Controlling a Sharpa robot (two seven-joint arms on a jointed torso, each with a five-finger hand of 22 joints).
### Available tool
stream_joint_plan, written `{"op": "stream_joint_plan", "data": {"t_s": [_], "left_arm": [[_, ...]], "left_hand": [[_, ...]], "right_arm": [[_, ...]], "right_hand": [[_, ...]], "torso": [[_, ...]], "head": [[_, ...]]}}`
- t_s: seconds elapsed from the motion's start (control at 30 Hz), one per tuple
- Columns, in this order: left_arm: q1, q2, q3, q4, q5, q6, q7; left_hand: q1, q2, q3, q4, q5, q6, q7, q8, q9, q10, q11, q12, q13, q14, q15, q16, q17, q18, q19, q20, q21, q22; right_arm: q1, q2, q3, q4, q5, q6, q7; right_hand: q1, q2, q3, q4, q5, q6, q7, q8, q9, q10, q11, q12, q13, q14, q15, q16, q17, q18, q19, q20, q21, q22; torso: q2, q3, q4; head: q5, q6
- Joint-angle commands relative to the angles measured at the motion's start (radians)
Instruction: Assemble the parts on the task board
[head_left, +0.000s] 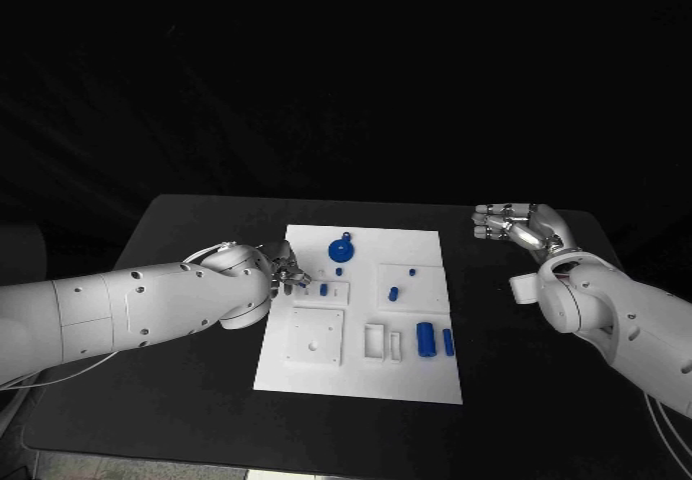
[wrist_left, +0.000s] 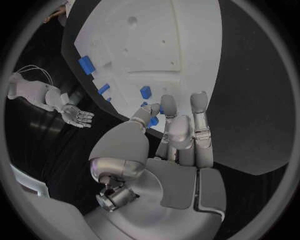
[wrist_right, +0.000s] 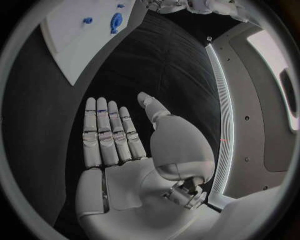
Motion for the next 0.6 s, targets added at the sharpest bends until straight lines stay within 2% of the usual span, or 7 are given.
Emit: {"op": "stream_joint_plan", "data": {"t_s": [0.03,0.1,0.33,0.6], "left_arm": [[-0.003,0.004,0.0,0.0,-0.006,0.014,-0.008],[-0.007,0.006,0.0,-0.001,-0.005,0.015,-0.005],[-0.023,0.015,0.001,-0.009,-0.014,0.013,0.001],[-0.029,0.02,0.001,-0.015,-0.016,0.012,0.004]], "left_hand": [[0.001,0.009,0.058,-0.055,0.004,0.093,-0.092,0.005,0.001,0.003,-0.001,-0.004,0.001,0.008,0.001,-0.004,0.002,0.003,0.006,-0.001,0.0,0.016],[0.0,0.009,0.059,-0.055,0.004,0.092,-0.091,0.006,0.001,0.003,-0.001,-0.004,0.001,0.008,0.001,-0.005,0.002,0.003,0.006,-0.001,0.0,0.016],[0.001,0.009,0.059,-0.053,0.007,0.089,-0.091,0.009,0.001,0.003,-0.001,-0.005,0.001,0.008,0.001,-0.007,0.002,0.002,0.008,-0.003,-0.001,0.016],[0.001,0.009,0.059,-0.053,0.007,0.089,-0.091,0.009,0.001,0.003,-0.001,-0.005,0.001,0.008,0.001,-0.007,0.002,0.002,0.008,-0.003,-0.001,0.016]], "right_arm": [[0.001,0.002,0.0,0.0,0.014,0.039,0.014],[0.001,0.003,0.0,-0.001,0.014,0.044,0.015],[0.001,0.004,0.0,-0.002,0.014,0.056,0.015],[0.001,0.005,0.0,-0.007,0.014,0.067,0.014]], "right_hand": [[0.011,-0.002,-0.005,-0.002,-0.003,-0.007,-0.001,-0.002,-0.002,-0.007,-0.001,-0.005,-0.001,-0.006,-0.001,-0.004,-0.001,0.004,-0.006,0.003,0.003,-0.001],[0.012,0.0,-0.006,-0.001,-0.002,-0.002,-0.001,-0.002,-0.001,-0.002,-0.004,-0.004,-0.001,-0.003,-0.004,-0.003,-0.001,0.006,-0.004,0.002,0.004,0.0],[0.012,0.0,-0.004,-0.001,-0.002,-0.003,-0.001,-0.002,-0.002,-0.002,-0.005,-0.005,-0.001,-0.001,-0.006,-0.004,-0.001,0.006,-0.002,0.002,0.003,-0.001],[0.012,0.0,-0.009,0.002,-0.002,-0.01,0.0,-0.002,-0.002,-0.003,-0.004,-0.004,-0.001,-0.003,-0.004,-0.004,-0.001,0.005,-0.004,0.003,0.003,-0.001]], "torso": [[0.0,0.0004,0.0],[0.001,0.0,0.0002],[0.0,-0.0004,-0.0003],[0.0,0.0001,0.0003]], "head": [[-0.002,-0.002],[-0.009,-0.005],[-0.016,-0.006],[-0.016,-0.008]]}}
